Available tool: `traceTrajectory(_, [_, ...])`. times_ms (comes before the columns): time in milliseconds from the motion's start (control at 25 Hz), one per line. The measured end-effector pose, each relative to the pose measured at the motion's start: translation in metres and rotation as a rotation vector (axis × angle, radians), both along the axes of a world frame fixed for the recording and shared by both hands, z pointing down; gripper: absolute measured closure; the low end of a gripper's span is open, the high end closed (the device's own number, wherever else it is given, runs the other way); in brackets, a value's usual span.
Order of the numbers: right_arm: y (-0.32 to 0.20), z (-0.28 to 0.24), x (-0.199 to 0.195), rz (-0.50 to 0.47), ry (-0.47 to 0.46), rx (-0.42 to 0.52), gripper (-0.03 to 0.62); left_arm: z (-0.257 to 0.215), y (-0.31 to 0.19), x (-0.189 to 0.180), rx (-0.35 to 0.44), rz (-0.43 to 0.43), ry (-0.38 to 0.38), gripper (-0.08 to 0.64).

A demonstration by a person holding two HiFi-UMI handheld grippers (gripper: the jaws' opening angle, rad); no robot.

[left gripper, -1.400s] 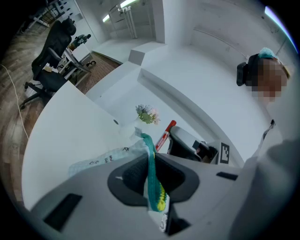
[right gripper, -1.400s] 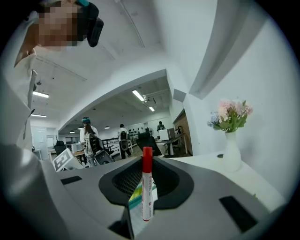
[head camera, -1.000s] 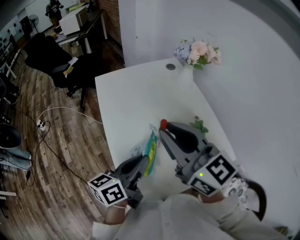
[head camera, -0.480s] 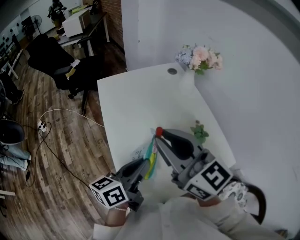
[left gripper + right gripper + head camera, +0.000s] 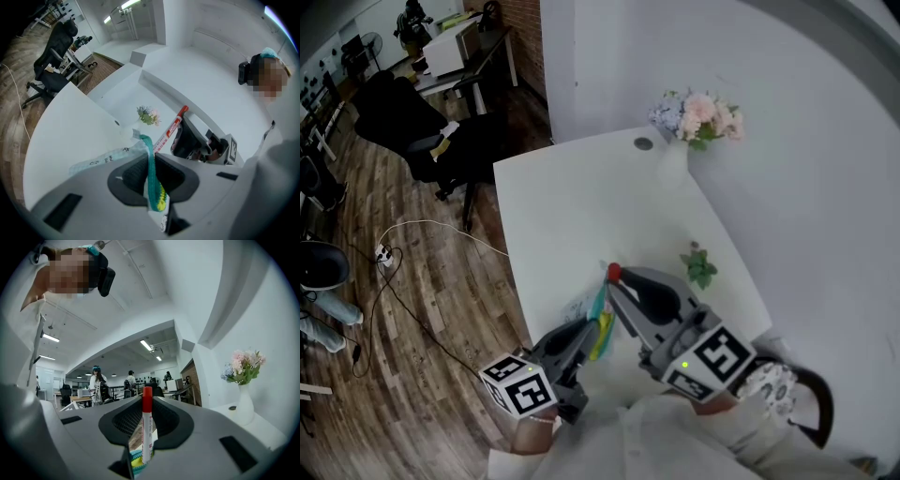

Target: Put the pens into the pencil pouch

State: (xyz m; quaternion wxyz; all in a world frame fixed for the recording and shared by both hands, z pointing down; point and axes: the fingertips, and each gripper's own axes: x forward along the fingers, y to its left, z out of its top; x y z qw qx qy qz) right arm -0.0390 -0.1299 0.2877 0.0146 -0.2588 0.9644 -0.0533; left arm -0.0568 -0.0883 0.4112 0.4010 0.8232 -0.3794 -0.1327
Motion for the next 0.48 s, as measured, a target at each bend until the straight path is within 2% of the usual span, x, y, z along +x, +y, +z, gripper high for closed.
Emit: traceTrajectory(480, [0.011,0.013,0.000,-0.021,-0.001,-0.037,0.529,-0.002,0.000,-0.002,0.006,-0.001,0.001,0.515])
